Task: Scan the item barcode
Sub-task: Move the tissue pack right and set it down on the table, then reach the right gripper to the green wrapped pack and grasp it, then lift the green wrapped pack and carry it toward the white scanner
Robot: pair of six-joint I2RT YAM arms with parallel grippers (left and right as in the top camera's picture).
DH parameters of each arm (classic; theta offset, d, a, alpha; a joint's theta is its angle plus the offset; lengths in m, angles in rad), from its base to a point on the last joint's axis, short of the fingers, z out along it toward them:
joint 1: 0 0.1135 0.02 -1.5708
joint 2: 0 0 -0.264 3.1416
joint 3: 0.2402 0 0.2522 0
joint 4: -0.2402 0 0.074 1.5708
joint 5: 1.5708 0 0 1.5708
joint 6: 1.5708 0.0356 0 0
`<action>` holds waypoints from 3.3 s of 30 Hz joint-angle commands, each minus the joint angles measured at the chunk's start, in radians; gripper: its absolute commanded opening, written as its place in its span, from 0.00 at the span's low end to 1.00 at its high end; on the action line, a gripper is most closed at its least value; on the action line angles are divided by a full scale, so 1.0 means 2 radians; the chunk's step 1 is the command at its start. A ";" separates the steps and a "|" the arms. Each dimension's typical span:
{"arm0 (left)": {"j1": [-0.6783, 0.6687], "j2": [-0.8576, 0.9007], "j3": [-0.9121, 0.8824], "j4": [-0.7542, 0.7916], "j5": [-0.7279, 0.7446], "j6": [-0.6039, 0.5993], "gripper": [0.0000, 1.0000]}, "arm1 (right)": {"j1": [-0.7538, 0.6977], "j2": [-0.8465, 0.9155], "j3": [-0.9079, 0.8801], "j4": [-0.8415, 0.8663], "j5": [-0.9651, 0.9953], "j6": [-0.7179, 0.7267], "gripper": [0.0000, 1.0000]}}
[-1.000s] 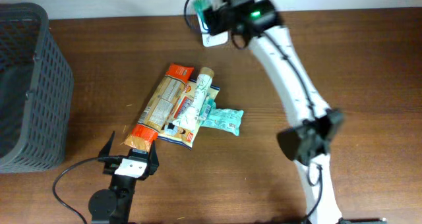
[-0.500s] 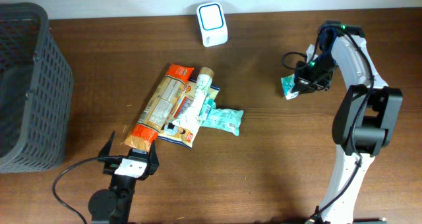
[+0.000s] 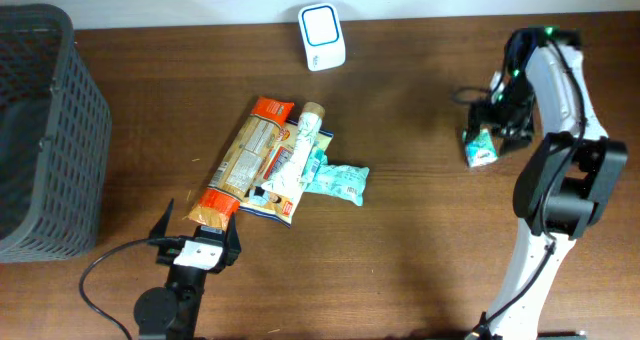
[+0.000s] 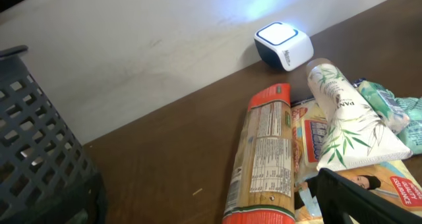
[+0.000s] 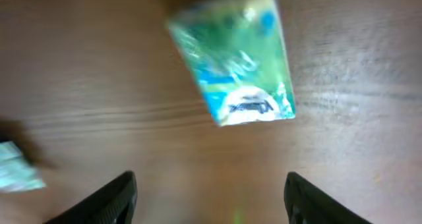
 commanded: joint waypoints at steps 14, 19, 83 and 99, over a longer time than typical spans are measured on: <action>0.001 -0.002 -0.003 0.000 -0.003 0.008 0.99 | 0.288 -0.006 -0.118 0.198 -0.081 0.023 0.45; 0.001 -0.002 -0.003 0.000 -0.003 0.008 0.99 | 0.288 -0.006 -0.128 0.155 -0.081 0.016 0.44; 0.001 -0.002 -0.003 0.000 -0.003 0.008 0.99 | 0.134 -0.039 -0.128 0.129 -0.118 0.050 0.58; 0.001 -0.002 -0.003 0.000 -0.003 0.008 0.99 | 0.118 -0.004 -0.154 0.172 -0.171 -0.250 0.28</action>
